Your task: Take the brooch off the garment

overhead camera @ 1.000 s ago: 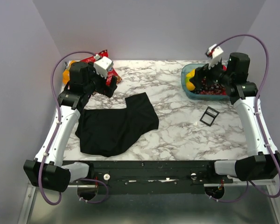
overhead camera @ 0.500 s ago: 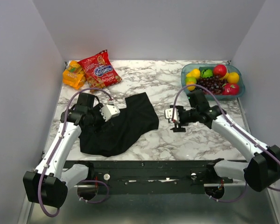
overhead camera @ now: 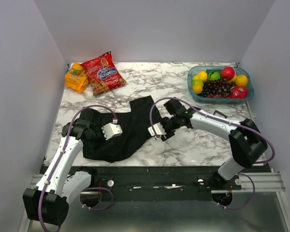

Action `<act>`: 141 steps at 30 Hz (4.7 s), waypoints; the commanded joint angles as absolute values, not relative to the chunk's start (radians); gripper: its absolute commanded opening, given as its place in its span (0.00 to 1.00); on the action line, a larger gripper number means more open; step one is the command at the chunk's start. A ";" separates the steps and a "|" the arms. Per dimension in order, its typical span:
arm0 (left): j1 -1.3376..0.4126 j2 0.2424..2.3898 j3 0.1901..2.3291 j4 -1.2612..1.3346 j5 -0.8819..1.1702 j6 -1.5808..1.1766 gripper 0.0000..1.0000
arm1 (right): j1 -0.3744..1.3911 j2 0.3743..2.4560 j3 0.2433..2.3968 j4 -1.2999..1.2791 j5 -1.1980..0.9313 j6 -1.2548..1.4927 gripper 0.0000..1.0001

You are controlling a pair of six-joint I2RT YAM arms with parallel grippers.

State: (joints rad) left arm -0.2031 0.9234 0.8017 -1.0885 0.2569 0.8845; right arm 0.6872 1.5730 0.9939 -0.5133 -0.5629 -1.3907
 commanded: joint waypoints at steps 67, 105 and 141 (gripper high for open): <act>-0.120 1.494 1.371 -0.626 0.503 0.184 0.00 | 0.833 1.656 1.124 -0.298 -0.620 -0.970 0.71; 0.017 1.381 1.451 -0.794 0.586 0.087 0.00 | 0.836 1.815 1.269 -0.268 -0.311 -0.879 0.01; 0.021 1.210 1.351 -0.856 0.442 0.003 0.00 | 0.968 1.986 1.353 -0.285 -0.632 -0.599 0.90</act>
State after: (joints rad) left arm 0.0185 1.2266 1.3594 -0.8448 0.4633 0.0238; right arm 0.9512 1.9083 1.3033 -0.3439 -0.6174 -0.7216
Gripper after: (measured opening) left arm 0.008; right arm 0.814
